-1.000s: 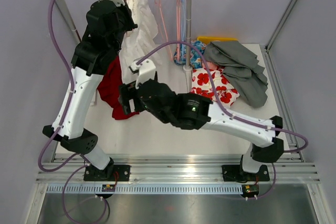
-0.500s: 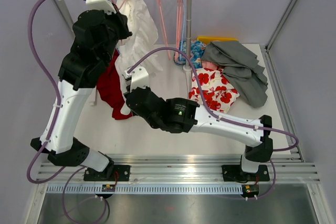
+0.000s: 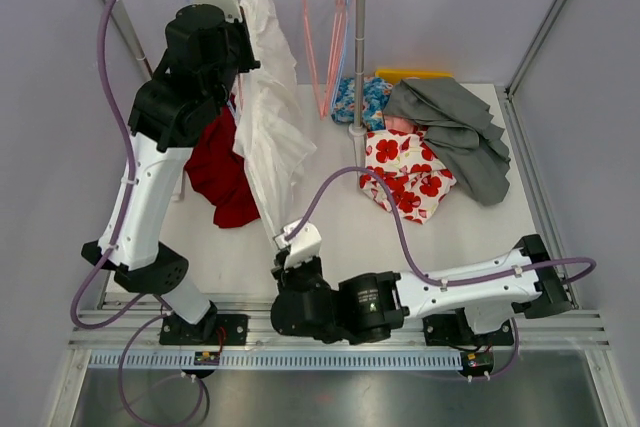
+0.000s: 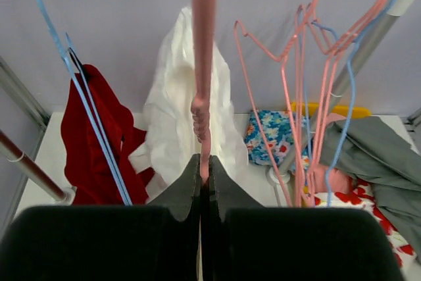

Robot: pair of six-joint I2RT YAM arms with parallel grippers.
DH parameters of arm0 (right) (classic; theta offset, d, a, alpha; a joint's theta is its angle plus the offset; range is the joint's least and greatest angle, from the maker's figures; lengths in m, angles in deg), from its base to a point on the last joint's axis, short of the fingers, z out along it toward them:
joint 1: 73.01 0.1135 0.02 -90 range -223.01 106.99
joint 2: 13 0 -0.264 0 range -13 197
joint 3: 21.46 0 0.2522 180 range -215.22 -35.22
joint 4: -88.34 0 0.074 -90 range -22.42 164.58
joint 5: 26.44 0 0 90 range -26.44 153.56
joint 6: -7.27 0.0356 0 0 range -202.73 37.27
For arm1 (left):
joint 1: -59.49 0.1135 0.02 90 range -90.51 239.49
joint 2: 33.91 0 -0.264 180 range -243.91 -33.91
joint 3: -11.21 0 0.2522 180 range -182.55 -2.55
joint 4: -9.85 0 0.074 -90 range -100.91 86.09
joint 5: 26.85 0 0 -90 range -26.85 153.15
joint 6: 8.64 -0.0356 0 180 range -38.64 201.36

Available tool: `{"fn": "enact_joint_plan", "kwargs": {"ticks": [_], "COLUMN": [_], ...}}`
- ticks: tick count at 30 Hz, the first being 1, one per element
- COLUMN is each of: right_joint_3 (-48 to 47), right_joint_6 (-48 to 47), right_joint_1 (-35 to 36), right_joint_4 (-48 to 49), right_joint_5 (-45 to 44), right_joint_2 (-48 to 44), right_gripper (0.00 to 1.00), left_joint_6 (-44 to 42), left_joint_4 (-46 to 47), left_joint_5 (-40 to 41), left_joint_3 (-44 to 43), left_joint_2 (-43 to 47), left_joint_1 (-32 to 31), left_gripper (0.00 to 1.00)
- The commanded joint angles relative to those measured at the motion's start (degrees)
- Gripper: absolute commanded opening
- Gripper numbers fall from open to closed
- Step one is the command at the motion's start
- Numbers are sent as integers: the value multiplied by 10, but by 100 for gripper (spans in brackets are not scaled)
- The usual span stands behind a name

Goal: Remove the skirt from the hanger

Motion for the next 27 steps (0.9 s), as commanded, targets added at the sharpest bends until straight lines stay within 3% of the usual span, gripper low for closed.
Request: {"fn": "enact_joint_plan", "kwargs": {"ticks": [1, 6, 9, 13, 16, 20, 24, 27], "right_joint_3": [59, 8, -7, -17, -10, -39, -122, -118], "right_joint_6": [174, 143, 73, -17, -101, -200, -246, -226], "right_joint_1": [59, 59, 49, -36, -108, -248, -302, -304], "right_joint_4": [-131, -174, -139, -84, -9, 65, 23, 4], "right_joint_5": [29, -39, -56, -30, 20, 91, 130, 134], "right_joint_2": [22, 41, 40, 14, -29, -44, 12, 18], "right_gripper": [0, 0, 0, 0, 0, 0, 0, 0], "left_joint_6": [-43, -44, -45, -11, 30, 136, 207, 215], "left_joint_4": [145, 175, 143, 65, 11, -35, -86, -139], "left_joint_5": [21, 19, 19, -26, -55, -91, -113, -76], "left_joint_3": [-46, 40, 29, 45, 154, 373, 446, 446], "left_joint_2": [-4, 42, 43, 83, 164, 282, 344, 366], "left_joint_1": [36, 37, 37, 23, -24, -90, -123, -130], "left_gripper": [0, 0, 0, 0, 0, 0, 0, 0]}}
